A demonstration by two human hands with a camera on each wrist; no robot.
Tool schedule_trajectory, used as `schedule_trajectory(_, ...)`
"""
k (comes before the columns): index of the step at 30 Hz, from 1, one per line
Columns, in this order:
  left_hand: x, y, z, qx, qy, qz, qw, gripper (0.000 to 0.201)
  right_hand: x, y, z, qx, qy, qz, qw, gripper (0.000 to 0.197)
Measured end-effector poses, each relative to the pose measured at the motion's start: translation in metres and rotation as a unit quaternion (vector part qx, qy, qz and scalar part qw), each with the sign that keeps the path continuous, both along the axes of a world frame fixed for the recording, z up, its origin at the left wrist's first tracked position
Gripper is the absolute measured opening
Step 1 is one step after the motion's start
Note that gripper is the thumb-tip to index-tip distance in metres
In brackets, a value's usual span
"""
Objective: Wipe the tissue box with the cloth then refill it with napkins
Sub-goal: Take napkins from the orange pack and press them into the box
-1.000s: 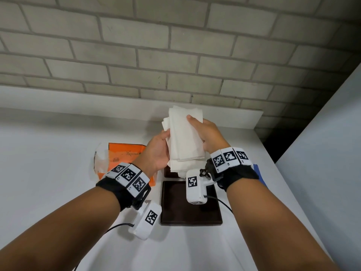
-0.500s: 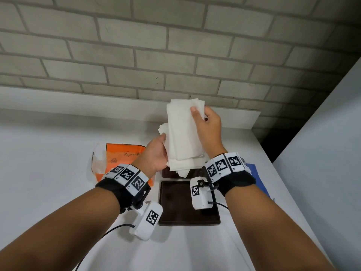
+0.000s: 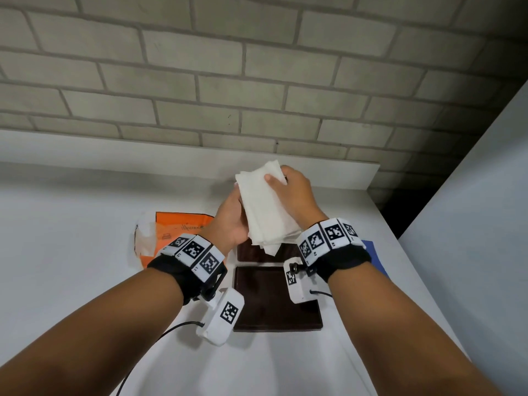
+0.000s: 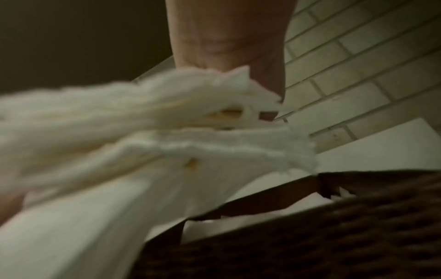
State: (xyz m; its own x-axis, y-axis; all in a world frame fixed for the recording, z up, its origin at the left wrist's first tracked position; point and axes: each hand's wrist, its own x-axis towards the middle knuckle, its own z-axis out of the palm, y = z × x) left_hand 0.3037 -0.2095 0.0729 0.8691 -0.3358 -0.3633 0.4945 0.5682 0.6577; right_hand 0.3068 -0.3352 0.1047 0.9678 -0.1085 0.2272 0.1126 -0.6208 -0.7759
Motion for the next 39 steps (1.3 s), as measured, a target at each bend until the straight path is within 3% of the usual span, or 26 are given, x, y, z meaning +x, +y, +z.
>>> schedule_trajectory(2, 0.003, -0.002, 0.001, -0.008, 0.012, -0.01, 1.0, 0.064, -0.002, 0.002, -0.002, -0.096, -0.013, -0.014, 0.995, 0.03)
schedule_trajectory(5, 0.004, -0.007, 0.007, 0.042, 0.017, 0.001, 0.999, 0.051, -0.002, 0.008, -0.003, -0.18, 0.01, -0.024, 0.983, 0.043)
schedule_trajectory(9, 0.009, -0.014, 0.015, 0.022, 0.049, 0.063, 0.997, 0.04, -0.002, 0.004, 0.001, 0.027, 0.139, -0.02, 0.99, 0.064)
schedule_trajectory(11, 0.012, -0.016, 0.016, -0.017, 0.073, 0.103, 0.992, 0.044, -0.006, -0.005, 0.002, 0.165, 0.226, -0.006, 0.96, 0.058)
schedule_trajectory(13, 0.013, -0.019, 0.015, -0.054, 0.076, 0.125, 0.988, 0.044, -0.01, -0.013, 0.0, 0.301, 0.28, 0.017, 0.912, 0.042)
schedule_trajectory(15, 0.014, -0.02, 0.012, -0.068, 0.064, 0.132, 0.987, 0.038, -0.013, -0.017, 0.0, 0.411, 0.283, 0.01, 0.867, 0.043)
schedule_trajectory(16, 0.014, -0.019, 0.012, -0.064, 0.051, 0.136, 0.987, 0.036, -0.013, -0.021, 0.0, 0.433, 0.27, -0.001, 0.86, 0.043)
schedule_trajectory(18, 0.016, -0.014, 0.009, -0.028, 0.021, 0.141, 0.989, 0.035, -0.012, -0.03, 0.002, 0.397, 0.255, -0.021, 0.882, 0.042)
schedule_trajectory(21, 0.018, -0.002, 0.007, 0.118, -0.031, 0.123, 0.985, 0.037, -0.013, -0.043, 0.002, 0.245, 0.269, -0.03, 0.931, 0.04)
schedule_trajectory(23, 0.019, 0.003, 0.0, 0.276, -0.089, 0.104, 0.951, 0.049, -0.013, -0.047, 0.0, 0.15, 0.26, -0.037, 0.953, 0.04)
schedule_trajectory(25, 0.015, 0.002, -0.004, 0.401, -0.165, 0.066, 0.898, 0.051, -0.013, -0.045, -0.004, 0.099, 0.236, -0.051, 0.965, 0.047)
schedule_trajectory(27, 0.011, -0.004, -0.006, 0.456, -0.204, 0.027, 0.866, 0.051, -0.014, -0.039, -0.01, 0.075, 0.223, -0.059, 0.97, 0.053)
schedule_trajectory(32, 0.011, -0.016, -0.004, 0.521, -0.233, -0.041, 0.82, 0.061, -0.017, -0.029, -0.025, 0.031, 0.181, -0.082, 0.98, 0.057)
schedule_trajectory(34, 0.011, -0.019, -0.005, 0.566, -0.252, -0.061, 0.782, 0.06, -0.019, -0.026, -0.029, 0.01, 0.158, -0.085, 0.984, 0.057)
schedule_trajectory(39, 0.004, -0.032, -0.011, 0.742, -0.295, -0.117, 0.591, 0.046, -0.028, -0.013, -0.044, -0.156, 0.134, -0.063, 0.977, 0.052)
